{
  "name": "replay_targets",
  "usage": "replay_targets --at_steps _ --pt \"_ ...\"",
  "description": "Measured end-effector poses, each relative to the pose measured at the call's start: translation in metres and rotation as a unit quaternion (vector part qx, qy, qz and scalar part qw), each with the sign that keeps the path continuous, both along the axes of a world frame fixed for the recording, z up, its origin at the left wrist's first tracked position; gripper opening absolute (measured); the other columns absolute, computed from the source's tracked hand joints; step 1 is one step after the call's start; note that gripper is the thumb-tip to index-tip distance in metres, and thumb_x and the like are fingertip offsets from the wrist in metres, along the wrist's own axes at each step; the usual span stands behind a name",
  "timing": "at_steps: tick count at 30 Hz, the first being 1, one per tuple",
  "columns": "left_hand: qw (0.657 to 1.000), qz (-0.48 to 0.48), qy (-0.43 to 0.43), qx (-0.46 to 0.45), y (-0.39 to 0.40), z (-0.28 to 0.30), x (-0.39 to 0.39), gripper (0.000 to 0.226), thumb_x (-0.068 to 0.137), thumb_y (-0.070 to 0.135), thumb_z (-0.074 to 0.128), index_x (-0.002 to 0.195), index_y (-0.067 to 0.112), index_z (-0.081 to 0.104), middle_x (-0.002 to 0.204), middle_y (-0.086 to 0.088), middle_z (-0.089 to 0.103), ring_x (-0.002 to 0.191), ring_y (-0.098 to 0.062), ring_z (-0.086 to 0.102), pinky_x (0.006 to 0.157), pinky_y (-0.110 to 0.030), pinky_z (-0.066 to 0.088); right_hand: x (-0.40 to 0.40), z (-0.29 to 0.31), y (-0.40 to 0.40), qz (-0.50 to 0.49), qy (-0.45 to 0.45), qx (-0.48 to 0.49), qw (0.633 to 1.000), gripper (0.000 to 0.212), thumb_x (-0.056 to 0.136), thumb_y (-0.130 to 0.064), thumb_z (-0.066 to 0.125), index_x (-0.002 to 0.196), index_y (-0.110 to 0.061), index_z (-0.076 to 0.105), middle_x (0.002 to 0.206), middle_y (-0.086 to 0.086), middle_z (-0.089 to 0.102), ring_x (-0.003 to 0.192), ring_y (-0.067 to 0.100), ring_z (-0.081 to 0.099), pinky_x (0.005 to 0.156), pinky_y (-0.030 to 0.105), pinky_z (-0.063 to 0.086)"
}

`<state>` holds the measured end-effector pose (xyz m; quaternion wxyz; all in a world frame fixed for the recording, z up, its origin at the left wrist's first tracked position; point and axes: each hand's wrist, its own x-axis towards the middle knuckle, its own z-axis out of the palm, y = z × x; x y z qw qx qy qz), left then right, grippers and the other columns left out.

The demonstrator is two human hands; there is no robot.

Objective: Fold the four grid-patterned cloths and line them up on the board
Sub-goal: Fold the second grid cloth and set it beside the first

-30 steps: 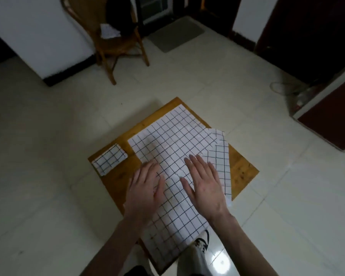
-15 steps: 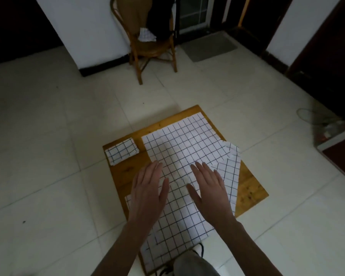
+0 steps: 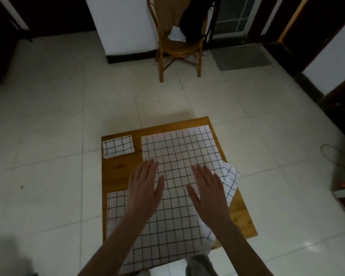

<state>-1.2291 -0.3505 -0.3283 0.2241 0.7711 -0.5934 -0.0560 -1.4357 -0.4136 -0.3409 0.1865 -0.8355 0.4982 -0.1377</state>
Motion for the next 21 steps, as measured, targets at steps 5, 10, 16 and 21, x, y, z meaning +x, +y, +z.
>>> replay_targets --at_steps 5,10,16,21 --pt "0.999 0.042 0.006 0.017 -0.048 -0.021 -0.031 0.051 0.107 0.043 0.039 0.145 0.012 0.053 0.146 -0.008 0.057 0.140 -0.024 0.046 0.115 -0.044 0.039 -0.027 -0.027 -0.051 0.062 0.025 0.026 0.997 0.066 0.108 -0.059 0.018 0.161 -0.023 0.028 0.168 -0.002 0.027 0.158 0.015 0.012 0.128 0.045 0.014" --pt "0.996 0.072 0.019 0.057 -0.078 -0.061 -0.020 0.054 0.107 0.045 0.034 0.145 0.012 0.054 0.146 -0.009 0.058 0.140 -0.026 0.048 0.116 -0.048 0.041 -0.031 -0.067 -0.094 0.099 0.043 0.045 0.993 0.065 0.107 -0.058 0.020 0.162 -0.022 0.027 0.169 -0.001 0.026 0.159 0.015 0.010 0.128 0.046 0.014" --pt "0.993 0.076 0.028 0.089 -0.101 -0.148 -0.003 0.054 0.107 0.045 0.033 0.146 0.013 0.053 0.147 -0.008 0.057 0.140 -0.025 0.049 0.113 -0.050 0.044 -0.023 -0.141 -0.140 0.108 0.052 0.036 0.992 0.060 0.107 -0.052 0.030 0.157 -0.018 0.038 0.164 0.003 0.038 0.155 0.020 0.026 0.125 0.050 0.026" --pt "0.992 0.059 0.020 0.111 -0.121 -0.228 -0.012 0.055 0.106 0.045 0.031 0.146 0.014 0.054 0.146 -0.005 0.058 0.138 -0.025 0.050 0.114 -0.045 0.040 -0.010 -0.212 -0.182 0.117 0.081 0.030 0.989 0.060 0.107 -0.049 0.030 0.154 -0.016 0.043 0.160 0.007 0.044 0.152 0.025 0.035 0.121 0.053 0.033"
